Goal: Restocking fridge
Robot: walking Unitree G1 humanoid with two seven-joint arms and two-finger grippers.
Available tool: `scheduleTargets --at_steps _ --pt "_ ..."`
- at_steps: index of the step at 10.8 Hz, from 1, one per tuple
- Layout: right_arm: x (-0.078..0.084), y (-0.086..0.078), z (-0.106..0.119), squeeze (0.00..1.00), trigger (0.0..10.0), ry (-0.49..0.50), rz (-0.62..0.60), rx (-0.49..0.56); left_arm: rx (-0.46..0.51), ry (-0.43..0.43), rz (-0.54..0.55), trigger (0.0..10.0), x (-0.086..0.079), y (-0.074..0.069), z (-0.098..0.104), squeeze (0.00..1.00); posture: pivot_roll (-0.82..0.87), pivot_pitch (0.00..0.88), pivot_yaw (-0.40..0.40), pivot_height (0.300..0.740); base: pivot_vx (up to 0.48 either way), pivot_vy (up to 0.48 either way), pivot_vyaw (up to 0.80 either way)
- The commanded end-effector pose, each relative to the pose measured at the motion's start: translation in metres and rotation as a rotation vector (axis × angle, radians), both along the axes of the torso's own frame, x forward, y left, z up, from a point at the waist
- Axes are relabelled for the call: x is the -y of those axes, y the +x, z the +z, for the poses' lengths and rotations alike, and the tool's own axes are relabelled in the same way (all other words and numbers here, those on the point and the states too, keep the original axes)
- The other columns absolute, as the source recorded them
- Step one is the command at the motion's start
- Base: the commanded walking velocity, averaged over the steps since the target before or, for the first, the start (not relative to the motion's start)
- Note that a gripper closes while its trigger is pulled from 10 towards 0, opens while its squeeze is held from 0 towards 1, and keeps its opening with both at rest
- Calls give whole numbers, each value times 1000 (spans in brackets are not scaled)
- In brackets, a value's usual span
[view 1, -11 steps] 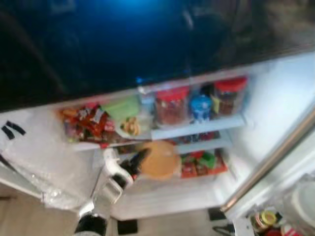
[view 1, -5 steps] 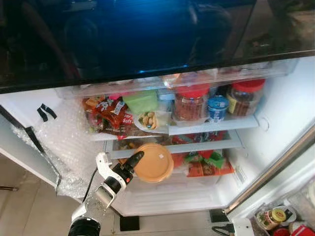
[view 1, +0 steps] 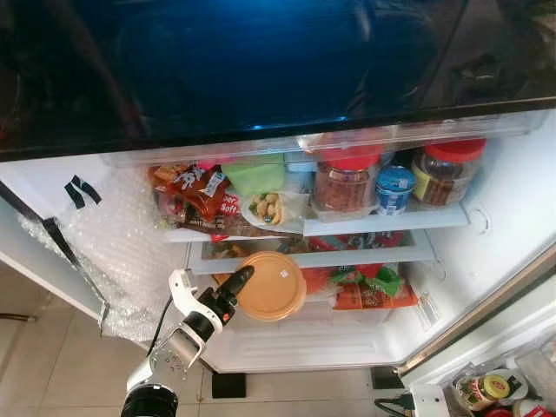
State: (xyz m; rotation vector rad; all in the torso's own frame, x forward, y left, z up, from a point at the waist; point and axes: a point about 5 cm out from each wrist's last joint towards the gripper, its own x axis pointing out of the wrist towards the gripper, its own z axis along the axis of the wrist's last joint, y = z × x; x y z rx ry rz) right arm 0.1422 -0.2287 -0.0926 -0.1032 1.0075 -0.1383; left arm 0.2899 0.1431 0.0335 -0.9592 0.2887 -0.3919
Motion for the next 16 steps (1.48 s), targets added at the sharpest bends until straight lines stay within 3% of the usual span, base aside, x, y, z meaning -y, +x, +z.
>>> scheduleTargets --at_steps 1,5,16 --pt "0 -6 -2 0 10000 0 -5 -18 10 4 6 10000 -3 0 2 0 -114 109 96 730 0 0 0" --pt "0 -6 -2 0 10000 4 -1 -17 12 12 8 10000 -3 0 2 0 -117 111 98 665 0 0 0" --pt "1 -7 -3 0 10000 -11 3 -29 59 31 54 10000 -10 12 15 0 -116 111 97 645 0 0 0"
